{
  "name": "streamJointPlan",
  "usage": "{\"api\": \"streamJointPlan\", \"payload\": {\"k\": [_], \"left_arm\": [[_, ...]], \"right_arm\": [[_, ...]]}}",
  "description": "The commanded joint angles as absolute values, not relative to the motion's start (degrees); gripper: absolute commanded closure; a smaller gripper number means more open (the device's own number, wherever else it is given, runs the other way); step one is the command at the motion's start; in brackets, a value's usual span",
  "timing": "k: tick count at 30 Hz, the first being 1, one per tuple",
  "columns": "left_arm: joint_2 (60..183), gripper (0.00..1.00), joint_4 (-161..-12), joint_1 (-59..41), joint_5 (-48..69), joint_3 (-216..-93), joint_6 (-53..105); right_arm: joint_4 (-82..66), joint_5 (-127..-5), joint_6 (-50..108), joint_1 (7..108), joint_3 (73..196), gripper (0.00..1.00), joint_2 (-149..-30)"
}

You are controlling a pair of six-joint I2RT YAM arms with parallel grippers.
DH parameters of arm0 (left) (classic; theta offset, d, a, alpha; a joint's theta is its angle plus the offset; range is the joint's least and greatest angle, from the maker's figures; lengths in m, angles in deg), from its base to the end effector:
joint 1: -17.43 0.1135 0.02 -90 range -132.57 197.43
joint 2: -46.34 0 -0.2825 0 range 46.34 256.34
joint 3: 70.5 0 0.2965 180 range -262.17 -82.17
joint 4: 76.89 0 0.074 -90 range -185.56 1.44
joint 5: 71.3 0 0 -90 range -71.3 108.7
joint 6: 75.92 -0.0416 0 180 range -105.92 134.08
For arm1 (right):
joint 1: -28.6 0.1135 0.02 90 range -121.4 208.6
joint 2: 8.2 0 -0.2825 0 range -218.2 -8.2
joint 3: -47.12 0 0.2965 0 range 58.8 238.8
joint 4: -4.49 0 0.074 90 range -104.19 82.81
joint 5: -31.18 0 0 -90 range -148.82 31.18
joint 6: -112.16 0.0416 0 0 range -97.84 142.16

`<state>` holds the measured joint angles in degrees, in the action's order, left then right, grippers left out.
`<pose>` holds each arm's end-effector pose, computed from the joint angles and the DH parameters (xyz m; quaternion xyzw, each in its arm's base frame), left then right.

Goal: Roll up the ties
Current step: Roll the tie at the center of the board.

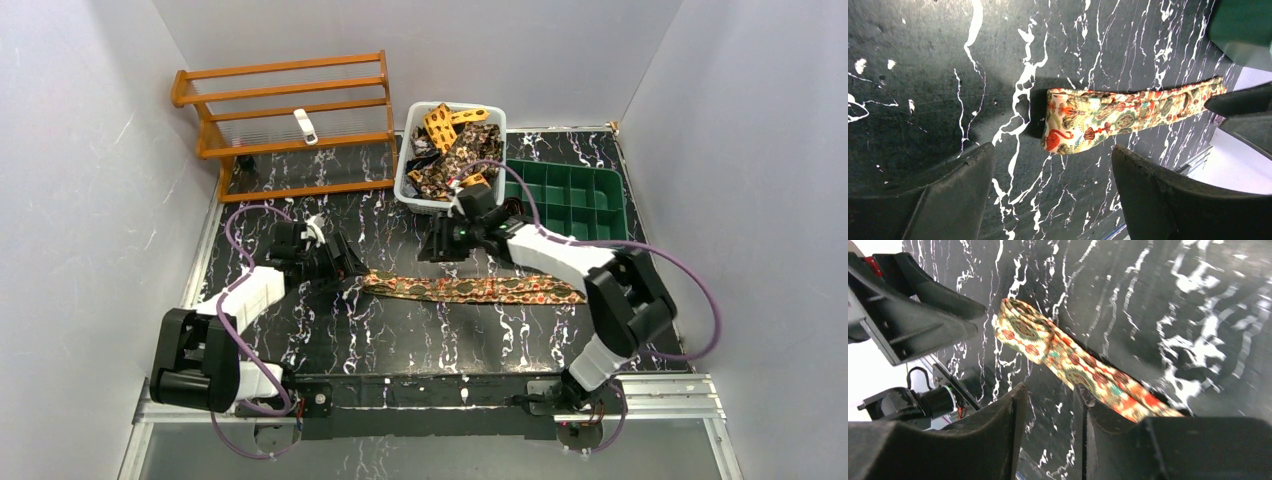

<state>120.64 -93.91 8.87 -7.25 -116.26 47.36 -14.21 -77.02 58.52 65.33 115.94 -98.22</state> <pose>0.2762 -0.0600 0.1643 -0.1102 0.8994 -0.3257 0.2700 0.2997 0.2398 0.2160 -0.0699 0.8943 0.3641 0.2506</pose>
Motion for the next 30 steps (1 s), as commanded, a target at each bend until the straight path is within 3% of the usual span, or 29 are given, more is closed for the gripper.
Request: {"api": "streamJointPlan", "payload": {"k": [1,6,11,16,30], "left_arm": [[121.1,0.18,-93.4,9.4,-8.9,-114.4,48.3],[123.0,0.21,-96.5,9.5,-7.1,-114.8,48.2],[121.6,0.21,-95.8,9.6,-6.3,-114.0,48.5],[122.6,0.21,-95.8,9.6,-6.6,-114.9,48.0],[125.0,0.21,-92.0,9.6,-8.6,-115.1,48.9]], "right_arm": [[-11.4,-77.6,62.2,70.2,121.9,0.55,-105.9],[-18.3,-72.3,64.2,75.5,129.2,0.56,-112.9],[-16.4,-71.1,66.2,76.1,127.5,0.61,-112.7],[-16.2,-72.6,66.4,76.2,127.6,0.72,-114.1],[-14.8,-76.1,68.2,76.2,128.5,0.63,-116.4]]}}
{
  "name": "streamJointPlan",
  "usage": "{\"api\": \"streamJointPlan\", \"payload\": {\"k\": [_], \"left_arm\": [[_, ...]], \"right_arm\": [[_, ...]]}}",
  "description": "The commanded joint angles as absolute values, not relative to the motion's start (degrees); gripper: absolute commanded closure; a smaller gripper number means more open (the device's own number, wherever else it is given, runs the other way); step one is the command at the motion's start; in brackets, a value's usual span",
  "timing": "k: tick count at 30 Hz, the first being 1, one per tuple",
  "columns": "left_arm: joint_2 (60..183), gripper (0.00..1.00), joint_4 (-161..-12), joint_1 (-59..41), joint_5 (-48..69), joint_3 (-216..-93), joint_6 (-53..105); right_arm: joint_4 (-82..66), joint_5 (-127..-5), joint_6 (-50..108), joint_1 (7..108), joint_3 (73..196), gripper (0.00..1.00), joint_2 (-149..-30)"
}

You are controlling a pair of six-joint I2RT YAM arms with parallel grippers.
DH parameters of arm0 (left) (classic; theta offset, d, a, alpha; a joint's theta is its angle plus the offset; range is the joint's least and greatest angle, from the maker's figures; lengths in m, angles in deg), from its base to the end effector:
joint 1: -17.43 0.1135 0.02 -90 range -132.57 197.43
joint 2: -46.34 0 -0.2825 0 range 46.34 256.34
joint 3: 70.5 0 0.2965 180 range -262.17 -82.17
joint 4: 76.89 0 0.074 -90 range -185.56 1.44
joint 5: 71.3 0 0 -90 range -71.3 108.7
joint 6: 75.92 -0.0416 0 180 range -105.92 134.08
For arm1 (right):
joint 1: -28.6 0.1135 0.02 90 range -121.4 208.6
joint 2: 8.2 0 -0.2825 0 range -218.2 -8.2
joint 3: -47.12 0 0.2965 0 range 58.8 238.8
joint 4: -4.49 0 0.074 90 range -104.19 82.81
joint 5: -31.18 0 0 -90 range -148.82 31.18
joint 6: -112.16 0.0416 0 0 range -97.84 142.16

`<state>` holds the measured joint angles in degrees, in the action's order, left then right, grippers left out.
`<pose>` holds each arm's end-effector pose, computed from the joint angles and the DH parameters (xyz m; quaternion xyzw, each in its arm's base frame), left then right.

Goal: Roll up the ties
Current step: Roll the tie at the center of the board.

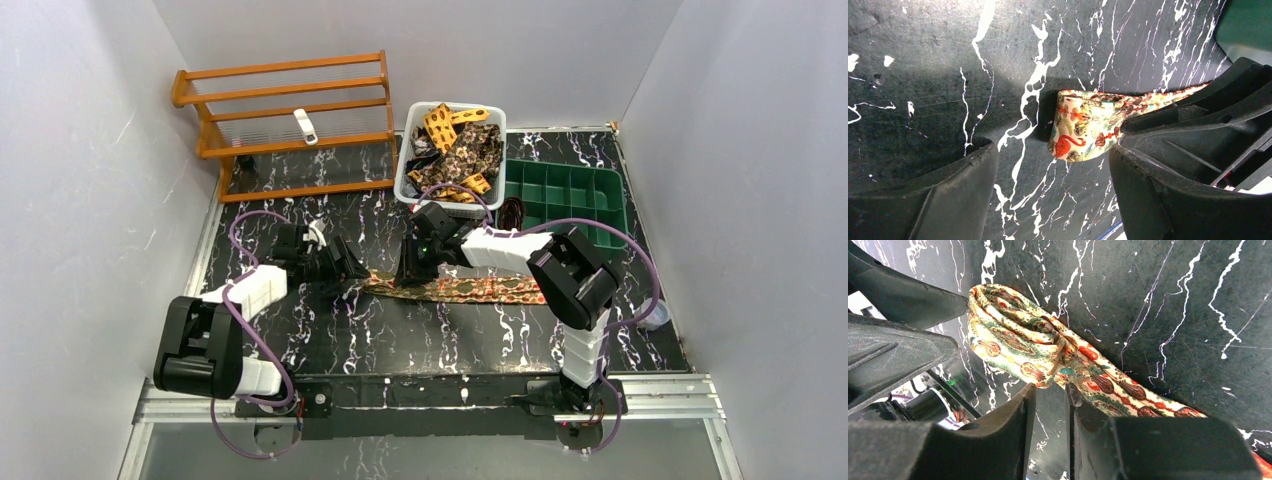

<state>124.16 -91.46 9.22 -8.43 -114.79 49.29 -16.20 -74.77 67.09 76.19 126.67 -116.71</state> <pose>0.2761 -0.0590 0.1432 -0.1304 0.9023 -0.3321 0.2419 0.2903 0.3347 0.1509 -0.0694 0.9282 0.3368 0.1421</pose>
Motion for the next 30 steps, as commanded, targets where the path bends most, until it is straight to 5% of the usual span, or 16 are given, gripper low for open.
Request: {"api": "streamJointPlan", "payload": {"k": [1,11,22,30], "left_arm": [[125.0,0.21,-92.1,9.6,-8.7,-115.2,48.8],[126.4,0.23,-91.7,9.6,-8.6,-115.4,48.5],[129.4,0.25,-86.5,9.5,-8.5,-113.9,48.8],[130.3,0.34,-84.6,9.4,-10.1,-113.9,48.0]], "right_arm": [[-14.5,-75.7,68.4,76.2,128.1,0.63,-116.2],[-13.3,-75.4,69.1,76.2,128.5,0.64,-118.0],[-13.7,-75.4,68.3,75.9,127.2,0.76,-119.9],[-14.0,-76.9,68.3,75.1,126.5,0.75,-120.3]]}}
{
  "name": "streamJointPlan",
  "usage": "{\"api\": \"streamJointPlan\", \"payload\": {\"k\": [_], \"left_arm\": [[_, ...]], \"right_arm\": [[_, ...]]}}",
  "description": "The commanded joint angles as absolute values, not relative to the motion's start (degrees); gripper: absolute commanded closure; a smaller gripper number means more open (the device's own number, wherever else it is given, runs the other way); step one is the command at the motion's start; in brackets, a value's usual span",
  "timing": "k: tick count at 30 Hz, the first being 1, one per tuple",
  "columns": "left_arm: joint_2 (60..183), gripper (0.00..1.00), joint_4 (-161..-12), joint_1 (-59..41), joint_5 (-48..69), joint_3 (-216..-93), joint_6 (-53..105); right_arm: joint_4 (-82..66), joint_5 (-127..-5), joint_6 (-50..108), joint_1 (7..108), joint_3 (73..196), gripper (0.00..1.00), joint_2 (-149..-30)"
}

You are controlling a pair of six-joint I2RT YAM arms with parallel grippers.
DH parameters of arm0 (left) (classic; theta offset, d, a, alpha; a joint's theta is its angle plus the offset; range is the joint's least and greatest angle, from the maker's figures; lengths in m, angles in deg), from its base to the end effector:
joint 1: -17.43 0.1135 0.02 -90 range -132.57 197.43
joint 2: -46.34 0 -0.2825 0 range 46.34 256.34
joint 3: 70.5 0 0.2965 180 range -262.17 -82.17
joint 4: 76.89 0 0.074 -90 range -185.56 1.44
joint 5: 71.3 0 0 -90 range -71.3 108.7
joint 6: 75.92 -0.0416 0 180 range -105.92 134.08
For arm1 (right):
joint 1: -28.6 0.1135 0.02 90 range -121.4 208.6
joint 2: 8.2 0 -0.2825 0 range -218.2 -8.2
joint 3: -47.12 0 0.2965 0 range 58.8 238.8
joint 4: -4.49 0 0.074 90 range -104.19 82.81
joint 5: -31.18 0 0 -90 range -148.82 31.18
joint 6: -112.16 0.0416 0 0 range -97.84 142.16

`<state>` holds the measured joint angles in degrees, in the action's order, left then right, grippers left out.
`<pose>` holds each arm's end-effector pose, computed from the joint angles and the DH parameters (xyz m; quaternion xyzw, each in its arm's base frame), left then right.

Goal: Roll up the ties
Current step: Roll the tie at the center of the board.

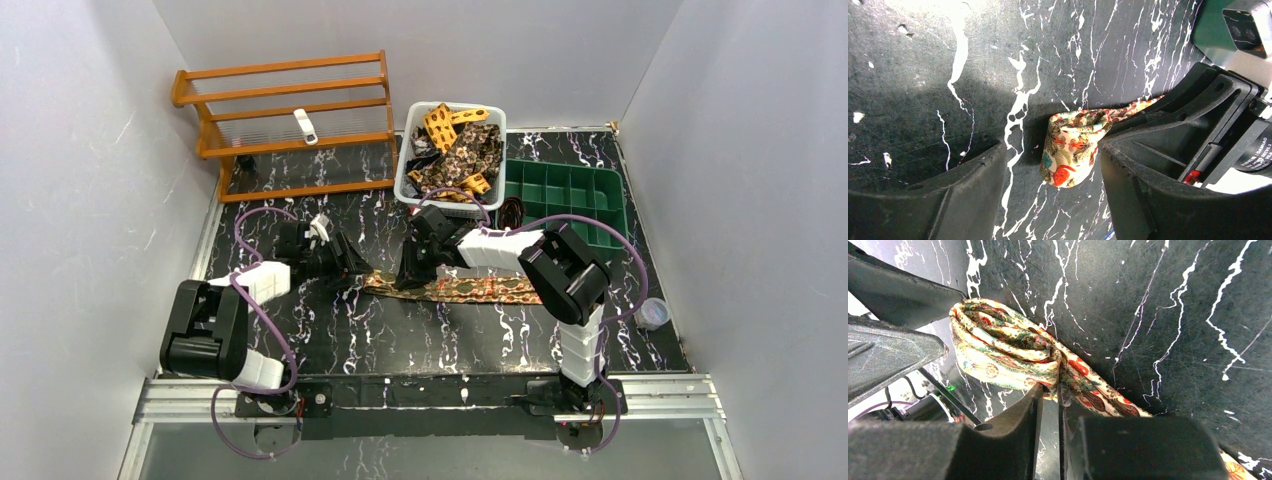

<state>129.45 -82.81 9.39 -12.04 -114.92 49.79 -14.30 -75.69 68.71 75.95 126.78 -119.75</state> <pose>0.2898 -0.0624 0.1315 -0.1134 0.8882 -0.3655 0.2541 0.2944 0.3374 0.1316 -0.0559 0.9312 0.3375 0.1262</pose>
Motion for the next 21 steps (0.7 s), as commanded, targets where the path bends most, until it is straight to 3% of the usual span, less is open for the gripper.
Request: {"api": "streamJointPlan", "payload": {"k": [1,8,21], "left_arm": [[130.0,0.34,-83.6,9.3,-9.7,-113.2,48.2],[130.8,0.37,-73.4,8.5,-12.6,-109.8,50.3],[131.7,0.44,-67.8,7.3,-15.1,-105.7,53.3]], "right_arm": [[-13.9,-77.1,68.4,75.0,126.5,0.75,-120.3],[-13.6,-78.7,68.2,74.7,126.2,0.74,-120.6],[-13.9,-79.9,68.3,74.6,126.9,0.73,-121.8]]}}
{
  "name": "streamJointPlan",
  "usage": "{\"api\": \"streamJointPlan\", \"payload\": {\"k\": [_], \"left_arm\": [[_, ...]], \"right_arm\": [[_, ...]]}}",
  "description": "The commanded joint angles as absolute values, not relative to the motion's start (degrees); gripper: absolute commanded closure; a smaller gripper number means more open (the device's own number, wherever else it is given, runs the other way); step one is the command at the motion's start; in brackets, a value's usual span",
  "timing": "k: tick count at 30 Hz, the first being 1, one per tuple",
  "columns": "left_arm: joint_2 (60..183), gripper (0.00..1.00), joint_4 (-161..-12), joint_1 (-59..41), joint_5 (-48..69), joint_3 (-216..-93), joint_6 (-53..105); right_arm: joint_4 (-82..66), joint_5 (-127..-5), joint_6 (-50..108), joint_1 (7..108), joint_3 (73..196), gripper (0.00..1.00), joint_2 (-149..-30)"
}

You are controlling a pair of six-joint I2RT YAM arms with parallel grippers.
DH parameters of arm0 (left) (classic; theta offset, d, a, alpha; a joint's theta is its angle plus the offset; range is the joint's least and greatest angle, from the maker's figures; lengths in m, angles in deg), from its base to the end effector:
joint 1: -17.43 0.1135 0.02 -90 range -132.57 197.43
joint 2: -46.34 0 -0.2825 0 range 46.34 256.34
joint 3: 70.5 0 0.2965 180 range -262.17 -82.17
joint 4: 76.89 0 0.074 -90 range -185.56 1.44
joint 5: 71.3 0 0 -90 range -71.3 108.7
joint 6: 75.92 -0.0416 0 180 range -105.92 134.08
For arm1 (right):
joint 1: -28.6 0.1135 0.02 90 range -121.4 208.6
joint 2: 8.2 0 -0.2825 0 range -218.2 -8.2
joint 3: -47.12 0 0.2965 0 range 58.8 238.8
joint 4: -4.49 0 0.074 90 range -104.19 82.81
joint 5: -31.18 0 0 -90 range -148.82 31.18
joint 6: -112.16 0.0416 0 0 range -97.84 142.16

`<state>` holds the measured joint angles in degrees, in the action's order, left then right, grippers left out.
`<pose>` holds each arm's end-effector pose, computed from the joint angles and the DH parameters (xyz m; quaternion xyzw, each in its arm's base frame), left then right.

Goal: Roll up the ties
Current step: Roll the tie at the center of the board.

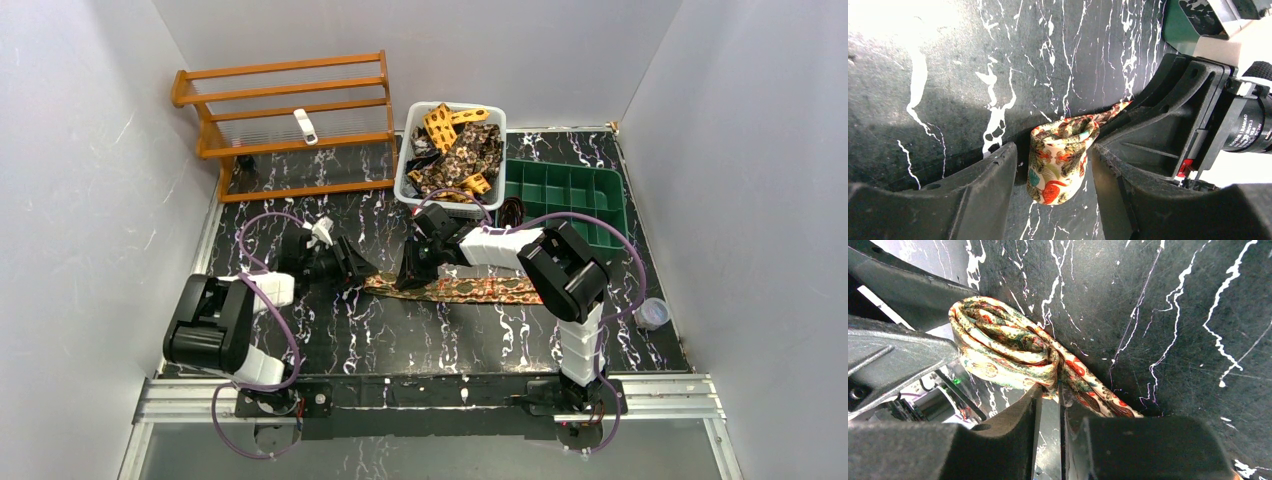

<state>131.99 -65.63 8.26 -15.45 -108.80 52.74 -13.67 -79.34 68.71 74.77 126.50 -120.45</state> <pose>0.2797 -0.0688 0.1132 -0.0882 0.8579 -0.4149 0.2900 0.2991 0.3326 0.1262 -0.0563 0.9278 0.3534 0.1050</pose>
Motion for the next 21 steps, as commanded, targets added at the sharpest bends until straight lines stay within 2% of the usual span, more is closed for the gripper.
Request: {"api": "streamJointPlan", "payload": {"k": [1,4,14,21], "left_arm": [[131.0,0.44,-68.2,7.2,-14.9,-105.5,53.3],[129.1,0.44,-69.8,7.1,-13.0,-104.4,52.7],[133.5,0.55,-65.3,6.0,-14.9,-104.6,52.6],[135.7,0.67,-65.0,5.2,-15.4,-105.9,51.3]], "right_arm": [[-13.9,-79.9,68.3,74.7,127.0,0.73,-121.8],[-14.3,-79.7,68.1,74.5,127.2,0.73,-121.8],[-14.6,-80.3,68.0,74.5,127.9,0.72,-122.2],[-15.1,-80.3,67.9,74.6,128.2,0.72,-122.0]]}}
